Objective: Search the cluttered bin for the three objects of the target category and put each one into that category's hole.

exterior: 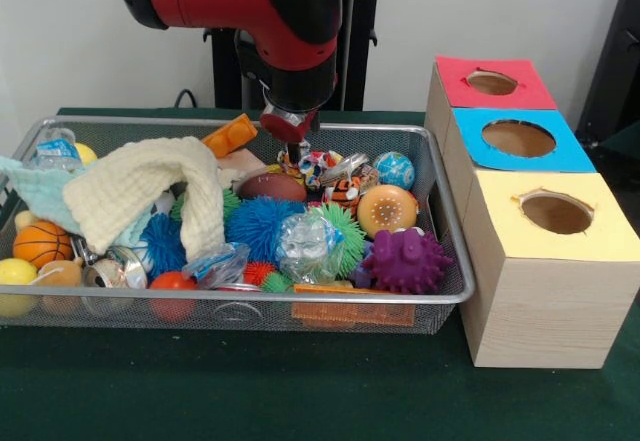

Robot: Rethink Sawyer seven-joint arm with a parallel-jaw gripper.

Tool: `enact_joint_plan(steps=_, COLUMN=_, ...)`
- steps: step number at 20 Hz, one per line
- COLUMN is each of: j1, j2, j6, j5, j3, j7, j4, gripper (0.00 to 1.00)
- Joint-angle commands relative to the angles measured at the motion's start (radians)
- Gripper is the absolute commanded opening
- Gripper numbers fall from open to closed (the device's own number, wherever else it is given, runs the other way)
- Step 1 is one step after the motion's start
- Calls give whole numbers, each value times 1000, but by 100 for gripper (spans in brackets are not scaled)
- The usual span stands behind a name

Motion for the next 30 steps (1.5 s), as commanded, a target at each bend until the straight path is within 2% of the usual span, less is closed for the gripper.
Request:
enact_joint_plan(steps=1, j1=-50, j2=11, j6=-49, j5=104, j3=110, j7=186, j4=76, gripper=100)
enact_joint_plan(steps=6, j1=-47, j2=8, j6=-64, j5=88, j3=90, j7=176, j4=75, gripper=100)
enact_joint_plan(steps=13, j1=-33, j2=3, j6=-80, j5=28, j3=43, j7=170, j4=63, gripper=100)
enact_joint_plan(steps=16, j1=-27, j2=6, j6=-116, j5=-5, j3=24, j7=169, j4=53, gripper=100)
enact_joint_plan(steps=23, j1=-32, j2=22, j6=-250, j5=-19, j3=36, j7=173, j4=38, gripper=100)
enact_joint_plan(steps=30, j1=-58, j2=11, j6=-325, j5=-29, j3=41, j7=163, j4=69, gripper=100)
